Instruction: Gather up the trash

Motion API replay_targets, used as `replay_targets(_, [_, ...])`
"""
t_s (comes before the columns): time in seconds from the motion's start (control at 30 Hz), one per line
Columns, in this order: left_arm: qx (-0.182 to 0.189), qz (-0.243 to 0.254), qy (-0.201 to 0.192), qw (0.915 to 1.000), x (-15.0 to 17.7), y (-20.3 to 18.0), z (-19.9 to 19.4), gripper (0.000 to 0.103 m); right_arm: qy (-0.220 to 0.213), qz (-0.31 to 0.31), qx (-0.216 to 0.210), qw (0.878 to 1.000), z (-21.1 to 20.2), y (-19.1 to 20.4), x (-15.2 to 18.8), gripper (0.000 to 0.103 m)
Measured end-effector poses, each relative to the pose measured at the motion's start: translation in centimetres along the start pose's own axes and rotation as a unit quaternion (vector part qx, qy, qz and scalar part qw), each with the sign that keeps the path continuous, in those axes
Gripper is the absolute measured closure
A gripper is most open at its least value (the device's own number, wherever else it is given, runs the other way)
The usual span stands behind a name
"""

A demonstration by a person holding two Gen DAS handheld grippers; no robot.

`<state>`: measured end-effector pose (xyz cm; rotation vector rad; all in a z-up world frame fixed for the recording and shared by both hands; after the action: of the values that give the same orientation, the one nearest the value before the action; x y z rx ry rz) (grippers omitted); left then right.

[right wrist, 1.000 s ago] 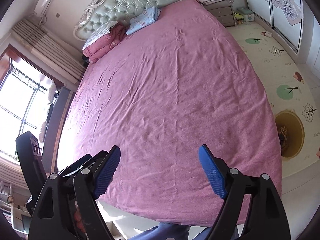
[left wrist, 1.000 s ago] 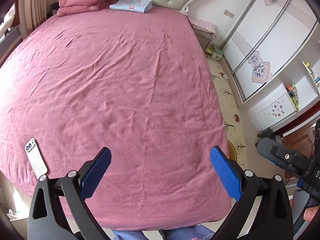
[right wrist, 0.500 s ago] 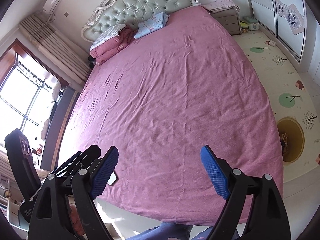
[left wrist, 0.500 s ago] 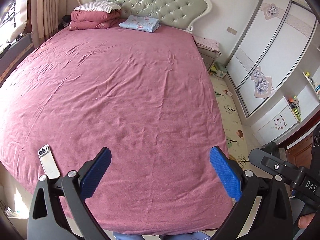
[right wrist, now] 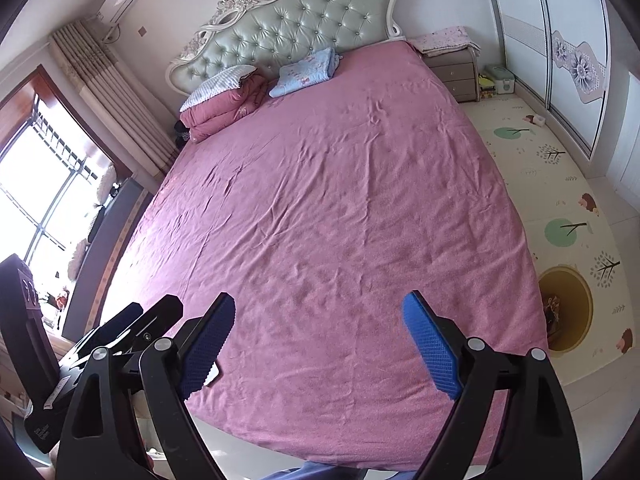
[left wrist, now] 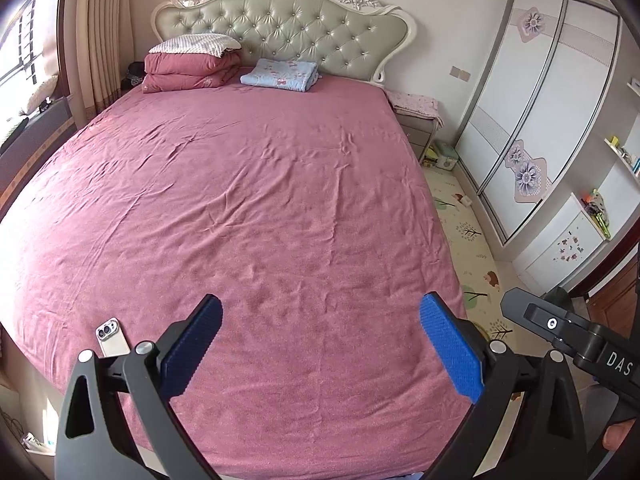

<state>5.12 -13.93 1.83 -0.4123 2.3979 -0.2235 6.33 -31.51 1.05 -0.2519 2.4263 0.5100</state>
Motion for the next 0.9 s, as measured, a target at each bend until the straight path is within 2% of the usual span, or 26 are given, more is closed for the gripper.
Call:
replay_targets(0.17, [0.005,0.004,0.000,1.0000,-0.3,-0.3,0.1,0.004,-0.015,-0.018,0.007,1.000,-0.6,0.4,-0.7,0.020])
replay_targets(0.4, [0.028,0.009,-0.008,0.9995,-0.7,-1.0,-0.2,0.004,-0.021,-0.005,0.012,1.000,-0.9,-0.3,-0.7,0.019])
replay_targets(0.9, [0.023,-0.005,-0.004,0.9997,-0.8,-0.4,0.4,0.004,-0.018,0.000,0.011,1.000,-0.7,-0.5,-0.7,0.018])
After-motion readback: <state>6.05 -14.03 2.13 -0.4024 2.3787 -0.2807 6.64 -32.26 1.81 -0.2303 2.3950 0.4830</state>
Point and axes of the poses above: each gripper's, at about its wrist camera, not at the fingertips, and z roughly the way its jaws point, y to its left, x to its underside, the point moved 10 cm from there along z, roughly the way its jaws point, and after that the axes turned 10 degrees about -z, right-handed, at the moved point
